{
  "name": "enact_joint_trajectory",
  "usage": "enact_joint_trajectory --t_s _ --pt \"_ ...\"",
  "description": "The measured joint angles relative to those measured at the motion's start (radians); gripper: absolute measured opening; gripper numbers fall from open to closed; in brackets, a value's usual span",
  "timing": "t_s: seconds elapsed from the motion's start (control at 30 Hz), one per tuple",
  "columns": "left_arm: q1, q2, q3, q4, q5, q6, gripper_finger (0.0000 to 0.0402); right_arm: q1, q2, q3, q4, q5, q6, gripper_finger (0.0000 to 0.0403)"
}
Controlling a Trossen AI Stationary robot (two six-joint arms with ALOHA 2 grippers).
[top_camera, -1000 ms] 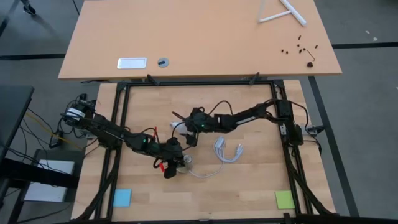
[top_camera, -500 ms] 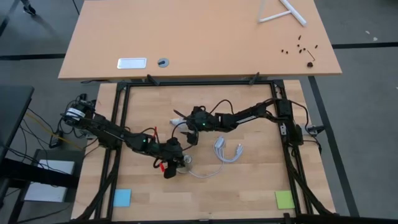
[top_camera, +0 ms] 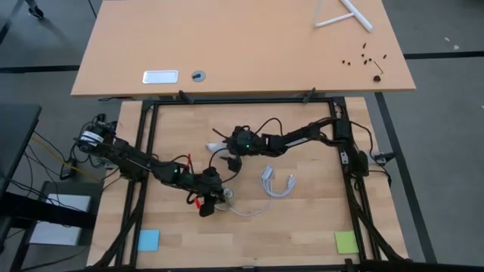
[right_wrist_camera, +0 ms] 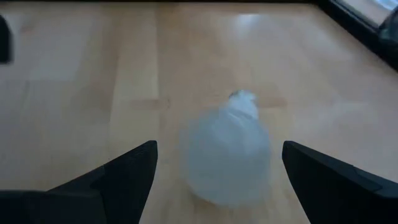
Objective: Screw lightbulb
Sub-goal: Insert the white lightbulb into the golden lamp
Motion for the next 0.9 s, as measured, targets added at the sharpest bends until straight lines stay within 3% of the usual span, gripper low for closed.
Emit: enact_joint_trajectory --t_s 0.23,0.53,0.77,0.9 --pt "0.000 0.000 0.000 0.003 0.000 -0.003 0.0162 -0.007 0.095 0.007 0.097 0.023 0.005 0.0353" --pt "0.000 0.000 0.000 0.005 0.005 -0.004 0.0162 -0.007 0.069 0.007 0.125 0.020 0.016 0.0353" --pt "0.000 0.000 0.000 0.005 0.007 -0.001 0.0162 -0.003 0.064 0.007 0.155 -0.082 0.043 0.0352" --pt "0.000 0.000 0.000 0.007 0.008 -0.001 0.0162 0.010 0.066 0.007 0.150 -0.087 0.022 0.0348"
